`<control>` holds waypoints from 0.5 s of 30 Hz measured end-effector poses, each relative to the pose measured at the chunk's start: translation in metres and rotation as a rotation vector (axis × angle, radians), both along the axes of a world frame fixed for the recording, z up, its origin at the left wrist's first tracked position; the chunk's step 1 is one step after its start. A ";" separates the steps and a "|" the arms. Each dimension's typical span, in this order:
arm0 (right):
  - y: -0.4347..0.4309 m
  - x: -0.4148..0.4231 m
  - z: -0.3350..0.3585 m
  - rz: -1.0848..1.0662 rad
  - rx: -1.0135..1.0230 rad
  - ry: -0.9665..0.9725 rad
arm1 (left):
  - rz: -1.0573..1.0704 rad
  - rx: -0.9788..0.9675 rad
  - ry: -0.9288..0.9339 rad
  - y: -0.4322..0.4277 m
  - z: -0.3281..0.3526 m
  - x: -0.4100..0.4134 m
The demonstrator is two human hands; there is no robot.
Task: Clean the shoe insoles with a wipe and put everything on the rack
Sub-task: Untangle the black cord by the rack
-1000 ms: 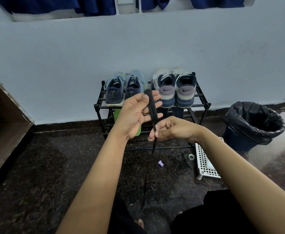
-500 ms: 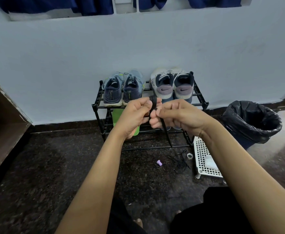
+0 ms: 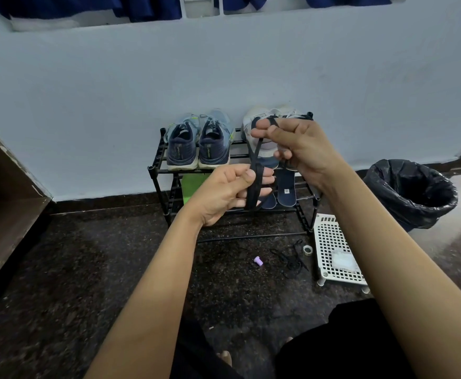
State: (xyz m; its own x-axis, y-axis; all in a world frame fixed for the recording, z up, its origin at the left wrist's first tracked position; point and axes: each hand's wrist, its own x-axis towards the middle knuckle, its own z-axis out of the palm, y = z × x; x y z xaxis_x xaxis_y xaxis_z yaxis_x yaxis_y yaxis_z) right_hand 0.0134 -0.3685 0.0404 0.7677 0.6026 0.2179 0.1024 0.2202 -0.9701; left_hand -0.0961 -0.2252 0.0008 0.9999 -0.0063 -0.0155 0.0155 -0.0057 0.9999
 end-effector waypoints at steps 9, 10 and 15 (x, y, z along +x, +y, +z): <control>-0.005 0.013 -0.032 0.138 -0.247 -0.242 | -0.060 -0.250 -0.025 -0.001 0.010 -0.005; -0.005 0.013 -0.035 0.136 -0.266 -0.247 | -0.046 -0.268 -0.036 -0.001 0.011 -0.005; -0.008 0.004 -0.048 0.155 -0.341 -0.188 | 0.018 -0.372 -0.111 0.000 0.012 -0.004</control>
State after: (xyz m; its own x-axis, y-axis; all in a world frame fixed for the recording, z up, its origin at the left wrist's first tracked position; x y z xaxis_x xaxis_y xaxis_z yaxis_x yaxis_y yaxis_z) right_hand 0.0175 -0.3762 -0.0077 0.6281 0.7698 0.1140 0.2759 -0.0833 -0.9576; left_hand -0.1001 -0.2255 0.0123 0.9954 0.0266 0.0925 -0.0958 0.3568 0.9293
